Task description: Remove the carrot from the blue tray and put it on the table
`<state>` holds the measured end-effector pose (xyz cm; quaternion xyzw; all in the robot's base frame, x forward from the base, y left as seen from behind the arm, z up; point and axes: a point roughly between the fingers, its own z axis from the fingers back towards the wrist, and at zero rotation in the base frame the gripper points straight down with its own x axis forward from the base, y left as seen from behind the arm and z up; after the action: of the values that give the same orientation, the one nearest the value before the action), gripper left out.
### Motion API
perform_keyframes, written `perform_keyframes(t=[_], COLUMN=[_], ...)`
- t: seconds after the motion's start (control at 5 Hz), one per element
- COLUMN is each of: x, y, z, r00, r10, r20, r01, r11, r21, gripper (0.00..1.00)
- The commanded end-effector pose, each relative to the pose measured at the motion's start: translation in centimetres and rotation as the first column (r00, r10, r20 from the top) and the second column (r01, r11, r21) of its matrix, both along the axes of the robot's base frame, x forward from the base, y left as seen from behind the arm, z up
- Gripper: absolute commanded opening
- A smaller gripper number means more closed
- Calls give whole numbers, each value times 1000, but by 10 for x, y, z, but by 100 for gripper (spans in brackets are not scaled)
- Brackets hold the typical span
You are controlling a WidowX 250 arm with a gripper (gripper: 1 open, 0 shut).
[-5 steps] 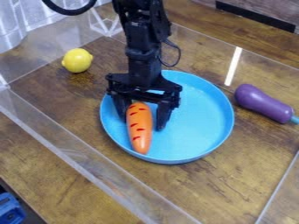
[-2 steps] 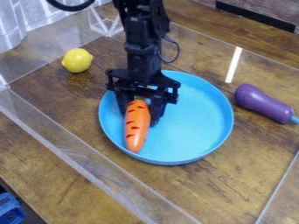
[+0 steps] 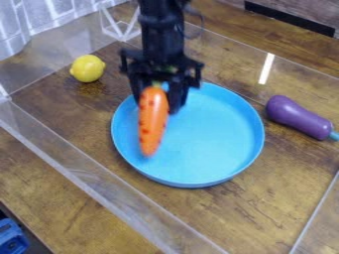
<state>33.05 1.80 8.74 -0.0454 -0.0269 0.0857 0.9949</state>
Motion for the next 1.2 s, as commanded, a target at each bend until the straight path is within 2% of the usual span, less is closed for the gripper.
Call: perform_keyframes(t=[0.0,0.2,0.4,0.8,1.0], x=[2,-3,-10,-41,-47], y=[19,42,50,76,82], z=[57,70,67,35,12], r00=[994,992,991,988,985], r10=[-24,46,85,112,143], r20=[107,118,107,105,100], r01=[23,-48,-89,-121,-154], r11=[1000,999,996,990,983], r21=[9,15,30,74,104], gripper=[0,0,0,0,0])
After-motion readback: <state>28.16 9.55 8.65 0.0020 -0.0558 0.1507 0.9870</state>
